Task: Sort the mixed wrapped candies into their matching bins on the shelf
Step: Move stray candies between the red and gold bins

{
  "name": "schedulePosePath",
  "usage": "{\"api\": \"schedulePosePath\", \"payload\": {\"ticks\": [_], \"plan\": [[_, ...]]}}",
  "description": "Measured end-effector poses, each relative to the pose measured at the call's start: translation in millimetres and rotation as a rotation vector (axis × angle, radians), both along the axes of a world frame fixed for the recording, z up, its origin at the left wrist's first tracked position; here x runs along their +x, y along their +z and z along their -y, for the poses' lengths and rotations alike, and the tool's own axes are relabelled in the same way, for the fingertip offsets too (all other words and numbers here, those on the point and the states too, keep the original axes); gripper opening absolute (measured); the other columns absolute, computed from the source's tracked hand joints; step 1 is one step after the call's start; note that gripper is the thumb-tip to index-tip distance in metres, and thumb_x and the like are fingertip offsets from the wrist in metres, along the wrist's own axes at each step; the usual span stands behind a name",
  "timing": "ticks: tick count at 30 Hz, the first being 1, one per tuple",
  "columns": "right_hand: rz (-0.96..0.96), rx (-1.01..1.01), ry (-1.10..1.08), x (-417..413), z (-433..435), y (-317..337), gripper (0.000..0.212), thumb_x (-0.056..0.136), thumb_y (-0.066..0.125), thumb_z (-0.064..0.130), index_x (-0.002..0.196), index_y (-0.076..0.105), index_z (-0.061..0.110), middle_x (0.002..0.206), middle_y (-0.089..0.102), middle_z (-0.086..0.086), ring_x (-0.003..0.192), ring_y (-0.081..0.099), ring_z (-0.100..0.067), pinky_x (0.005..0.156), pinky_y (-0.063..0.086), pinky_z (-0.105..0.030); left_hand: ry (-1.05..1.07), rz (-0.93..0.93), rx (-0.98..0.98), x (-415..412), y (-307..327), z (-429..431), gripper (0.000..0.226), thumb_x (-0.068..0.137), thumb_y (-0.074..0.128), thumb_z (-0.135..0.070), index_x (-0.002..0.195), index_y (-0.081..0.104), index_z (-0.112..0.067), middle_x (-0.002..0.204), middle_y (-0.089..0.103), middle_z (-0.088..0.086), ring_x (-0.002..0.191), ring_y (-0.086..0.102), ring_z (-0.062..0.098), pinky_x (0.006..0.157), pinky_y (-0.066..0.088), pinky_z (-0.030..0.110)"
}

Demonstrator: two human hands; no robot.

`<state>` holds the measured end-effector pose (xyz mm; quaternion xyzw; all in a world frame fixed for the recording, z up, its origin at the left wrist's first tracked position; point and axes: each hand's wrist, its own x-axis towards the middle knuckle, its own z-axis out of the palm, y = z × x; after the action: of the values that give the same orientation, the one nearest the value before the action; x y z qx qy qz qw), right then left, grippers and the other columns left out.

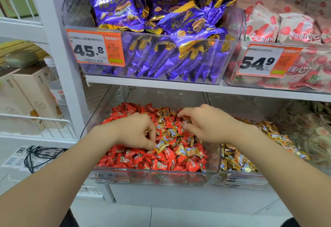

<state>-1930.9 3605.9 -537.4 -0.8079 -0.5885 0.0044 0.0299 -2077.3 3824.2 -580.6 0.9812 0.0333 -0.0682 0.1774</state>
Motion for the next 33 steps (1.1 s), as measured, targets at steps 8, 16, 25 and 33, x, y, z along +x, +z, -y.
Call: {"api": "schedulePosePath", "payload": {"ticks": [8, 16, 25, 33], "plan": [[0.020, -0.356, 0.008, -9, -5, -11, 0.016, 0.107, 0.050, 0.037, 0.113, 0.065, 0.038, 0.079, 0.063, 0.013, 0.090, 0.060, -0.014, 0.078, 0.051, -0.035, 0.186, 0.220, 0.326, -2, 16, 28, 0.054, 0.077, 0.057, -0.081, 0.073, 0.067, -0.028, 0.064, 0.061, -0.011, 0.072, 0.058, 0.011, 0.067, 0.046, 0.032], [0.016, -0.577, -0.004, -16, -10, -15, 0.037, 0.098, 0.070, 0.036, 0.126, 0.046, 0.038, 0.108, 0.061, 0.009, 0.102, 0.062, -0.022, 0.072, 0.041, -0.038, 0.083, -0.048, 0.218, 6, -3, 31, 0.051, 0.088, 0.060, -0.076, 0.091, 0.061, -0.026, 0.073, 0.057, -0.008, 0.092, 0.058, 0.018, 0.066, 0.046, 0.034], [-0.185, -0.317, 0.046, -6, -5, -3, 0.031, 0.103, 0.057, 0.035, 0.134, 0.062, 0.032, 0.092, 0.066, 0.009, 0.086, 0.060, -0.006, 0.082, 0.047, -0.035, 0.108, 0.244, 0.000, 3, 0, 26, 0.033, 0.104, 0.056, -0.047, 0.084, 0.046, -0.022, 0.065, 0.058, -0.002, 0.059, 0.051, 0.014, 0.059, 0.039, 0.038], [-0.278, -0.141, -0.042, -3, -5, -7, 0.020, 0.096, 0.054, 0.024, 0.099, 0.073, 0.021, 0.086, 0.076, 0.005, 0.081, 0.067, -0.004, 0.083, 0.055, -0.033, 0.305, 0.356, -0.272, 9, 10, 22, 0.019, 0.110, 0.051, -0.024, 0.100, 0.067, -0.022, 0.077, 0.068, 0.002, 0.054, 0.069, 0.013, 0.051, 0.059, 0.038]]}}
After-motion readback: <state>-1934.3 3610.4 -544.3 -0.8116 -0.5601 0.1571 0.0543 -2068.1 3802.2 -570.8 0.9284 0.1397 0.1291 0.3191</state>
